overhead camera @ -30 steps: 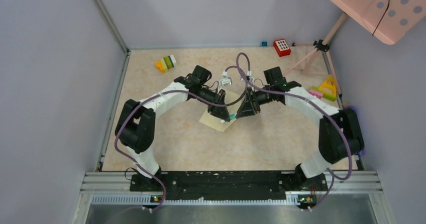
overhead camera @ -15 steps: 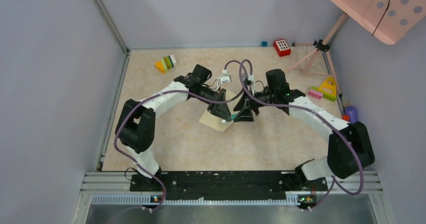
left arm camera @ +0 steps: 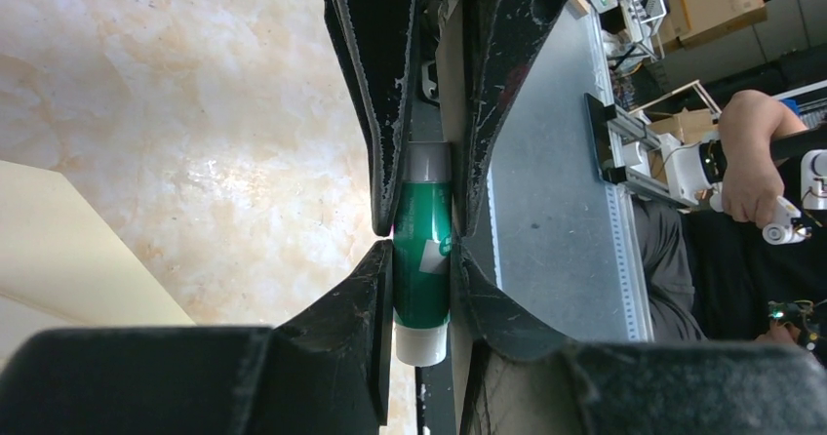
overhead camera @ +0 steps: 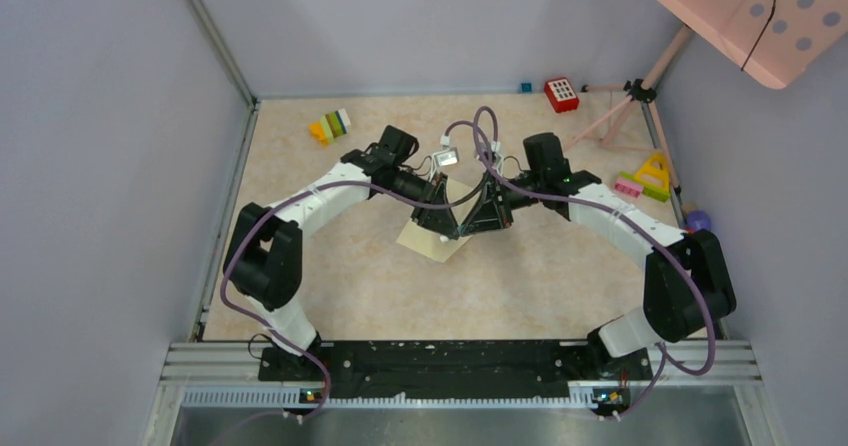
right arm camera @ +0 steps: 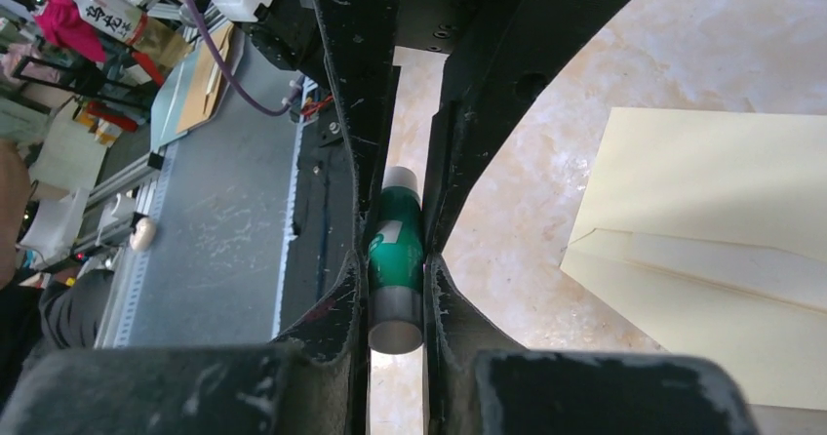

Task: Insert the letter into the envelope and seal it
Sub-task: Close the solid glue cap on the solid glue.

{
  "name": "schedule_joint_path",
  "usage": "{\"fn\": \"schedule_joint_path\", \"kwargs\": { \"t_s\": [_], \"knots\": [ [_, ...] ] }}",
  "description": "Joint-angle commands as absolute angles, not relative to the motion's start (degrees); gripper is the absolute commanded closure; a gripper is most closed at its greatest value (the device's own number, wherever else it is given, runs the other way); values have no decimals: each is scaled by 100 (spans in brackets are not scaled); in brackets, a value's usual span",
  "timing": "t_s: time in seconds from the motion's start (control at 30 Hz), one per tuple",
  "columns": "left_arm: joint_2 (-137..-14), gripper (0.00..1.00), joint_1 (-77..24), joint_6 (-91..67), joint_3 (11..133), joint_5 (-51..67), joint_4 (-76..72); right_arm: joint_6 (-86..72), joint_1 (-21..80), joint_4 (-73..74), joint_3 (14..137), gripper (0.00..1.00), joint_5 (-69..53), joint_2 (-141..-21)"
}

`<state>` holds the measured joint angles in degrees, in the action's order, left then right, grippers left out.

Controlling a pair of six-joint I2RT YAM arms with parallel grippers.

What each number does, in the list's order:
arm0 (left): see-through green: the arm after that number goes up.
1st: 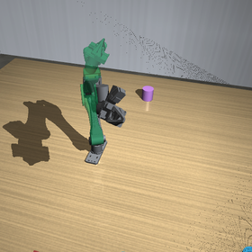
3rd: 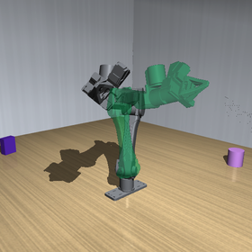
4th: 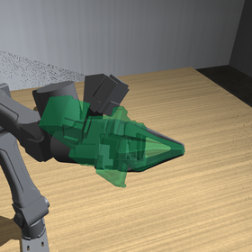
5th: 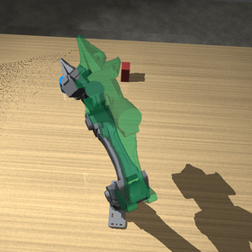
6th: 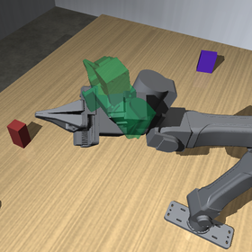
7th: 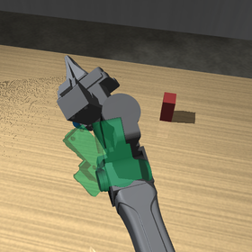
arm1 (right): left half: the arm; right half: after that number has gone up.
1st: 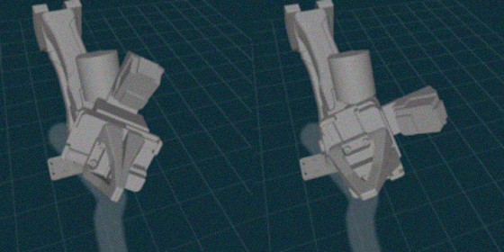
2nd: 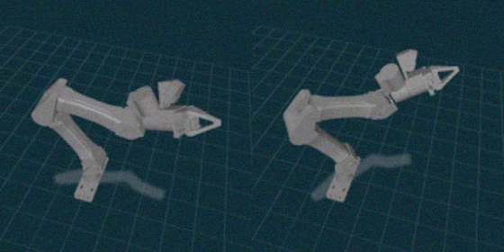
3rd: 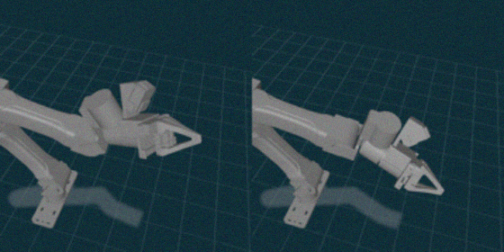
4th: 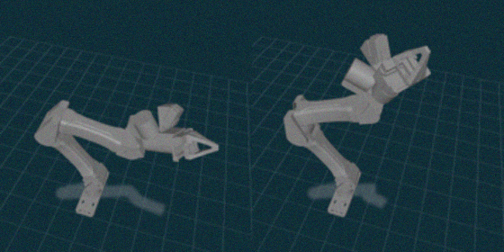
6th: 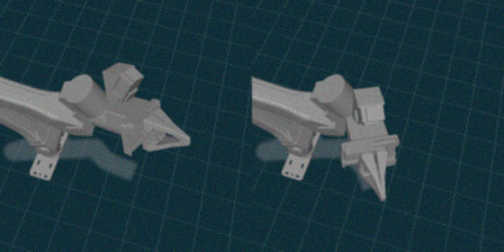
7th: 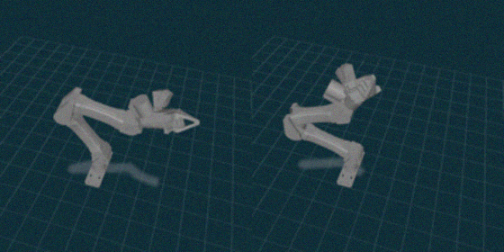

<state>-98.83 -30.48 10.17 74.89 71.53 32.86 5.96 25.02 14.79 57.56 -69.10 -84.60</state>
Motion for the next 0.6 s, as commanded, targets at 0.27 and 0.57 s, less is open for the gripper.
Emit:
{"fn": "schedule_joint_path", "kwargs": {
  "t_s": [0.27,0.57],
  "knots": [
    [-9332,5,-2421,764,7378,6957,2812,708,2551,1661,6127,100,-7235,-8543],
    [-8477,1,-796,1761,6958,4760,3381,751,2549,1912,6530,100,-6656,-8729]
  ]
}}
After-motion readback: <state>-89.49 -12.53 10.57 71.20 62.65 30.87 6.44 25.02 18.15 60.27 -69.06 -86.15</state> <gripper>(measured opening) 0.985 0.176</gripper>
